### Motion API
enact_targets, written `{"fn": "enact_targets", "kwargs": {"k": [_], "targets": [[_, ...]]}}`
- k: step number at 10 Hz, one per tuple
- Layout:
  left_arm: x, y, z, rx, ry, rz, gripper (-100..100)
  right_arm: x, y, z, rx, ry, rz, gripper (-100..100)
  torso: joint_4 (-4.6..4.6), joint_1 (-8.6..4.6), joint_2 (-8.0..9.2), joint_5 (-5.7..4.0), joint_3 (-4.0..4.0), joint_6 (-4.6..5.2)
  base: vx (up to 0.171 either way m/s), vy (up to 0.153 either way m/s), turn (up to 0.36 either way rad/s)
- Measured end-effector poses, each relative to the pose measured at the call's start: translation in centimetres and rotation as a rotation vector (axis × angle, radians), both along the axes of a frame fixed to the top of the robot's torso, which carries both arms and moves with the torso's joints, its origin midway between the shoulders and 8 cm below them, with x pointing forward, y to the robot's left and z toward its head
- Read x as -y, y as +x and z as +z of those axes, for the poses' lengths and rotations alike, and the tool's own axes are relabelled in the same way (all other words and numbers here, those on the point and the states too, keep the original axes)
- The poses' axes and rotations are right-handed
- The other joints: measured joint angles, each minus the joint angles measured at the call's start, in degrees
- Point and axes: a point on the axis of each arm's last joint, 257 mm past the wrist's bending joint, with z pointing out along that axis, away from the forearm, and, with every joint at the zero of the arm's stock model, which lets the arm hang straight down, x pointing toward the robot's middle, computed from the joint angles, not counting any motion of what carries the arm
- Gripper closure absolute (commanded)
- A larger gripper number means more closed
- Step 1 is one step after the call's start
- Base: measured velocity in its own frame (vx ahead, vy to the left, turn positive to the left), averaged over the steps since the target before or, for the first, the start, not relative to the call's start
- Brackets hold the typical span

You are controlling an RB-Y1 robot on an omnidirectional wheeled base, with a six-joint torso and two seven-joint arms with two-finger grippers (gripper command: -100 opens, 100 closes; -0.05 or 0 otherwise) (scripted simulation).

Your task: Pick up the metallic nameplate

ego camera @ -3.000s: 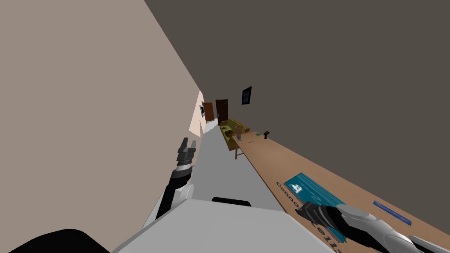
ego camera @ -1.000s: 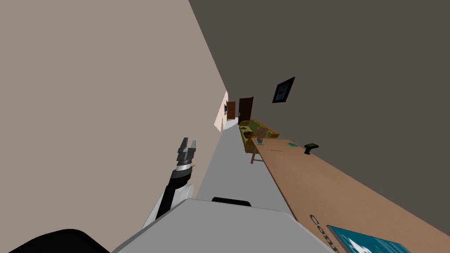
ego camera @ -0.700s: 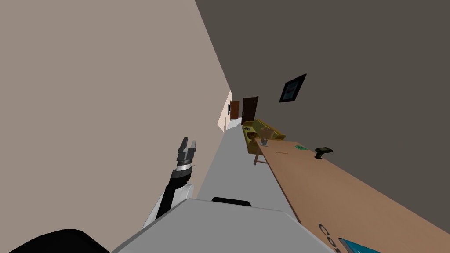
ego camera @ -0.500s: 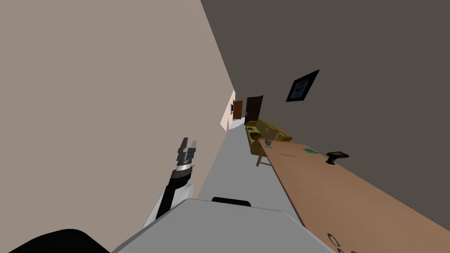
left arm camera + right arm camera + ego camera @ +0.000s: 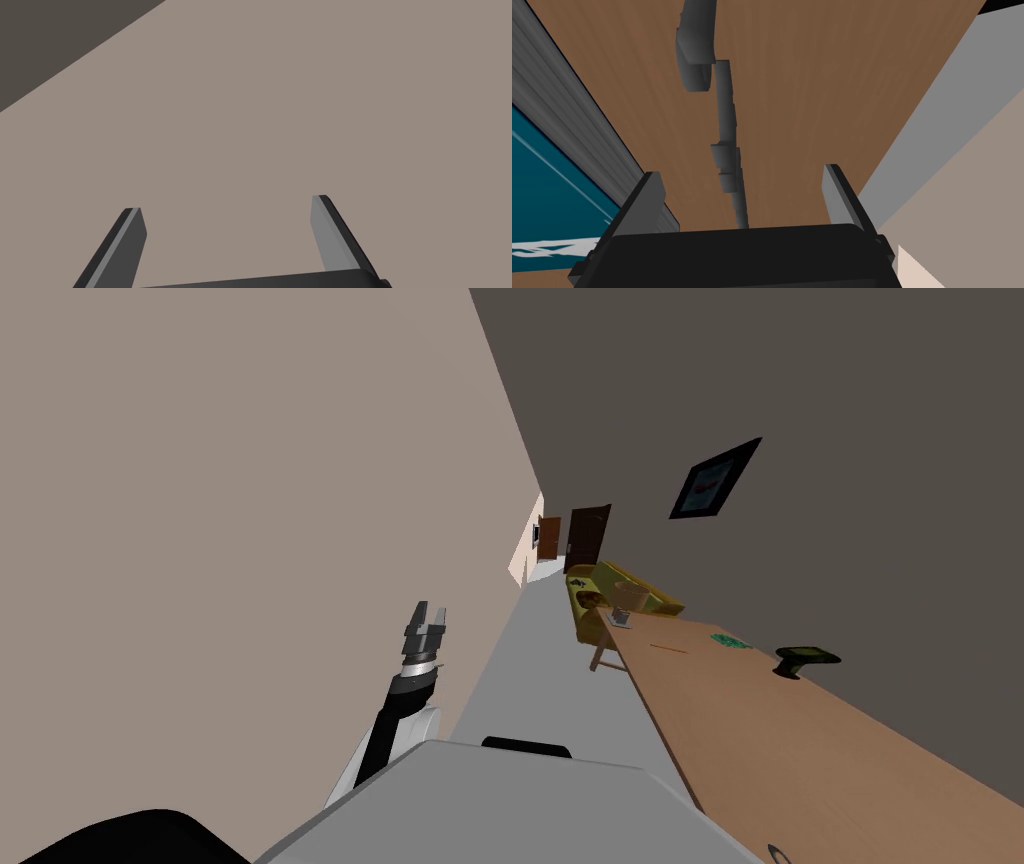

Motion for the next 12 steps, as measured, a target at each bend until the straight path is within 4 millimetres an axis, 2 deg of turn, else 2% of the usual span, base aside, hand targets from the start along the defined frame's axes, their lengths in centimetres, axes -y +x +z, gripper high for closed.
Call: {"fn": "enact_targets", "kwargs": {"k": [1, 5, 6, 7, 9, 12], "targets": [[0.0, 0.0, 0.0, 0.0, 0.0, 0.0, 0, 0.0, -0.1, 0.0, 0.0, 0.0, 0.0, 100, -0.01, 0.0, -0.06, -0.01, -0.03, -0.01, 0.0, 0.0, 0.0], [0.0, 0.0, 0.0, 0.0, 0.0, 0.0, 0, 0.2, -0.1, 0.1, -0.002, -0.004, -0.003, 100, -0.01, -0.04, -0.11, -0.08, -0.06, -0.05, 0.0, 0.0, 0.0], [0.0, 0.0, 0.0, 0.0, 0.0, 0.0, 0, 0.2, -0.1, 0.1, -0.002, -0.004, -0.002, 0, -0.01, -0.04, -0.11, -0.07, -0.06, -0.04, 0.0, 0.0, 0.0], [0.0, 0.0, 0.0, 0.0, 0.0, 0.0, 0, 0.1, -0.1, 0.1, -0.002, -0.003, -0.002, 100, -0.01, -0.04, -0.12, -0.07, -0.06, -0.04, 0.046, -0.002, -0.321], [0.0, 0.0, 0.0, 0.0, 0.0, 0.0, 0, -0.7, 2.2, -0.1, 0.005, 0.011, 0.052, 100, -0.07, -0.02, -0.27, -0.16, -0.16, 0.05, 0.066, -0.004, -0.322], [0.0, 0.0, 0.0, 0.0, 0.0, 0.0, 0, -1.4, 4.4, -0.4, 0.002, 0.025, 0.118, 100, -0.09, -0.11, -0.19, -0.4, -0.14, 0.06, 0.039, 0.004, -0.219]]}}
